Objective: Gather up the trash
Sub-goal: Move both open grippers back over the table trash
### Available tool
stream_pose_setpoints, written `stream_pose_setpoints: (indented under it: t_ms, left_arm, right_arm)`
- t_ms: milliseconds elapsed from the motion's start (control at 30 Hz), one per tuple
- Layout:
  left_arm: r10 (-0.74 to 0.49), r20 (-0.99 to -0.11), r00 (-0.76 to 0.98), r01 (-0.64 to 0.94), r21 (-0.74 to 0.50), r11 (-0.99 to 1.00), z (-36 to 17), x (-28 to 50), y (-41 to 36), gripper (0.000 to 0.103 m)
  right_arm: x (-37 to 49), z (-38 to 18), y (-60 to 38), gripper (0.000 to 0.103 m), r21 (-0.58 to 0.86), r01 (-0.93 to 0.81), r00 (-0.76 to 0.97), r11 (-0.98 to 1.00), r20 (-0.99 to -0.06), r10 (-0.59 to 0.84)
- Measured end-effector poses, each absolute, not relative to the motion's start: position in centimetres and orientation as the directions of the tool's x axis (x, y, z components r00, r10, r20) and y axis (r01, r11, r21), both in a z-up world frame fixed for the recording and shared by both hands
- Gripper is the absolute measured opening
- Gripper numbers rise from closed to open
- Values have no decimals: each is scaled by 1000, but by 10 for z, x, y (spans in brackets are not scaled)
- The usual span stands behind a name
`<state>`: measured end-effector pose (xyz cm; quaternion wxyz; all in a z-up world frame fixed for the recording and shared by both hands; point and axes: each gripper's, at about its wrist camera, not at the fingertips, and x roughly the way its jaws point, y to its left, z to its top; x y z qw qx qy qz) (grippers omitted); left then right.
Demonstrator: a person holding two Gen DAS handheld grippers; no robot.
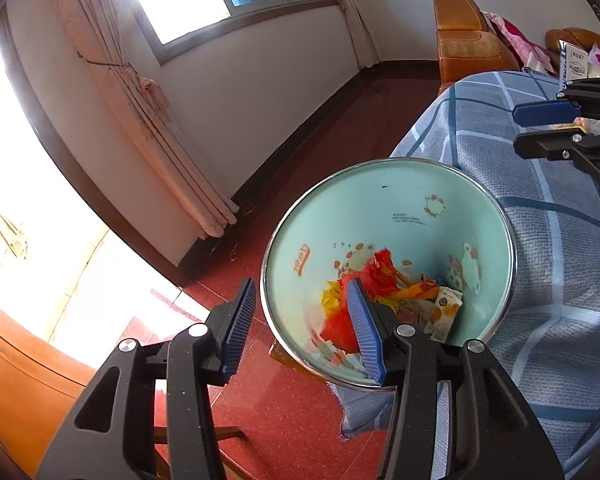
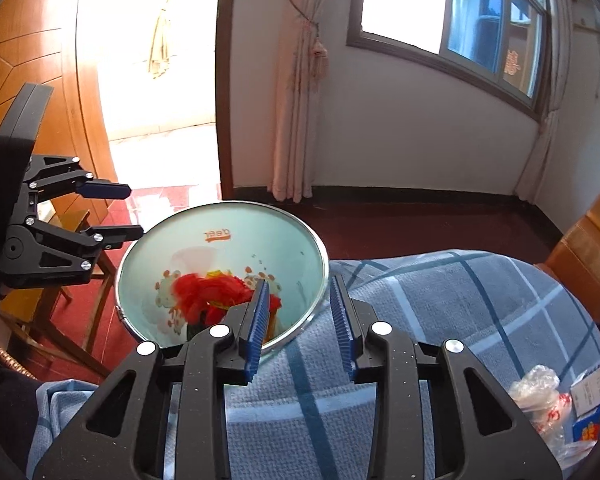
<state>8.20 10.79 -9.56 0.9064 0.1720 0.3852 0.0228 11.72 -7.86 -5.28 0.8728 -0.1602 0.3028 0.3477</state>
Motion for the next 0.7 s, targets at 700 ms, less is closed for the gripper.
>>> stream_pose_setpoints:
  t_ms: [700]
  left_arm:
    - [177, -692, 700, 89, 331, 939, -96, 82, 106, 49]
  right_arm:
    - [115, -53, -86, 41, -73, -694, 586, 716, -635, 504]
